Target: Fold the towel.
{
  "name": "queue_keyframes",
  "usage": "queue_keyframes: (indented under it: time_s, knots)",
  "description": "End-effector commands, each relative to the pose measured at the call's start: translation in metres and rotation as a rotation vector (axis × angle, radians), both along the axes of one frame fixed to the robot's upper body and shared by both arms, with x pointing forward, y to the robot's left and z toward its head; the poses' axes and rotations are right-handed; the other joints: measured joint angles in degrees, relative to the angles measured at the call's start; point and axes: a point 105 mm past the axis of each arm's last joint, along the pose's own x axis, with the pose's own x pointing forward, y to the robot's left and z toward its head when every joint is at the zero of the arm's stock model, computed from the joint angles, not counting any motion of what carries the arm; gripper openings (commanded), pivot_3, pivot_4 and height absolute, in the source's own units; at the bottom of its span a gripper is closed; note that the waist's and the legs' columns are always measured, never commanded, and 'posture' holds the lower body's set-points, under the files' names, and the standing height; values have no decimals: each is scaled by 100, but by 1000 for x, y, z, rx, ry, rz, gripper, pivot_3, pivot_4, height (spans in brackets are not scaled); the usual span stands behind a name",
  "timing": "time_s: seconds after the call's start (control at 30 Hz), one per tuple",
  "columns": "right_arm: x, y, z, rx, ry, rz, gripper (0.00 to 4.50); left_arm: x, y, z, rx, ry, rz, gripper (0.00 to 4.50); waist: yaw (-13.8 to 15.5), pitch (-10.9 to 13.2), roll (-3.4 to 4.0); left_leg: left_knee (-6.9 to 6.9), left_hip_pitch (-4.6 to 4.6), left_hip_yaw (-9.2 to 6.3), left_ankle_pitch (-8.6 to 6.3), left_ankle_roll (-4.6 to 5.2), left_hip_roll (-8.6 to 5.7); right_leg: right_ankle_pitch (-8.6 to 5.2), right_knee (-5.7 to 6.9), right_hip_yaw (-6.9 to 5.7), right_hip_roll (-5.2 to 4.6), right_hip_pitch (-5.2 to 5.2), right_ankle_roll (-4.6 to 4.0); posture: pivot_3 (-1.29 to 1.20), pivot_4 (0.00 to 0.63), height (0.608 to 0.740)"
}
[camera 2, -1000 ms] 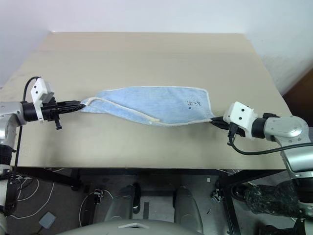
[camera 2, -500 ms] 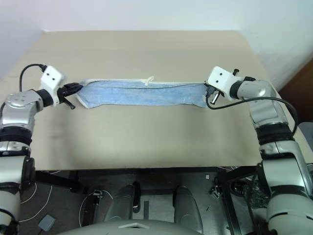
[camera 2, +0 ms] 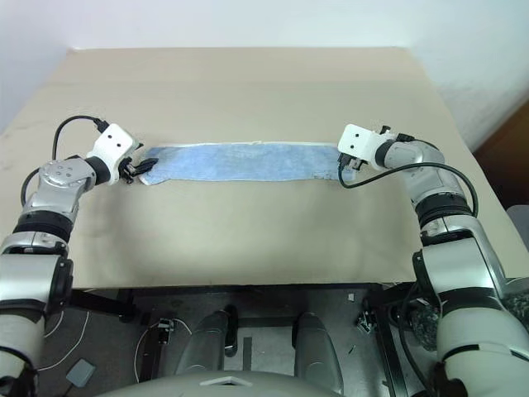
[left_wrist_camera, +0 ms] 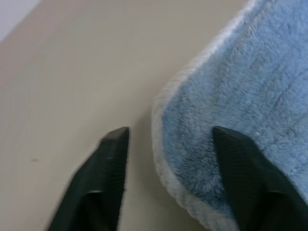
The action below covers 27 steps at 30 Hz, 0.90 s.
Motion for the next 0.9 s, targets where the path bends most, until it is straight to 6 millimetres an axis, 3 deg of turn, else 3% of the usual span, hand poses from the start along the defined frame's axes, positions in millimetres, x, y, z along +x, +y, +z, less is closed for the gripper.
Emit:
queue_keyframes:
  time_s: [0.03,0.07,0.13,0.23,0.33,0.57,0.73,0.83,0.9]
  knots:
    - [-3,-6,20,-8,-97,6,3422,3,6,24,-44,-89,24,4144,3,0,0,1,0,0,0,0,0,0,0,0,0,2,0,0,150,728]
    - [-3,-8,24,-7,-118,6,3725,3,6,26,-62,-97,25,4478,3,0,0,2,0,0,0,0,0,0,0,0,0,2,0,0,150,728]
    - [-7,-17,43,123,-180,-43,4424,1,13,36,-117,-148,55,4500,1,0,0,1,0,0,0,0,0,1,-1,0,0,2,1,0,150,728]
    - [-16,-28,54,470,-141,-129,4467,-3,30,45,-167,-202,128,4500,10,0,-1,-1,0,-2,1,1,0,3,1,1,0,2,6,0,150,728]
    - [-39,-22,38,850,54,-167,4467,-10,35,52,-221,-255,128,4500,15,-2,-4,2,5,-8,1,2,0,9,9,0,0,10,17,0,150,728]
    - [-89,21,-15,1363,560,-276,4467,-39,-19,46,-311,-155,-229,4500,6,-3,-4,16,21,-11,1,1,2,5,38,0,-2,20,-26,0,150,728]
    - [-102,35,-39,1537,750,-428,4467,-57,-48,29,-223,-60,-391,4500,-17,-11,10,-22,72,17,-1,2,41,76,-48,-8,14,81,-93,0,150,728]
    - [-102,41,-48,1629,814,-508,4467,-58,-55,28,-223,-45,-415,4500,-24,-22,25,-111,54,129,-2,2,146,186,-182,-34,50,90,-143,0,150,728]
    - [-90,42,-50,1730,814,-566,4467,-58,-61,26,-215,-38,-435,4500,-13,-27,22,-143,10,282,-2,2,274,230,-201,-78,57,53,-187,0,150,728]
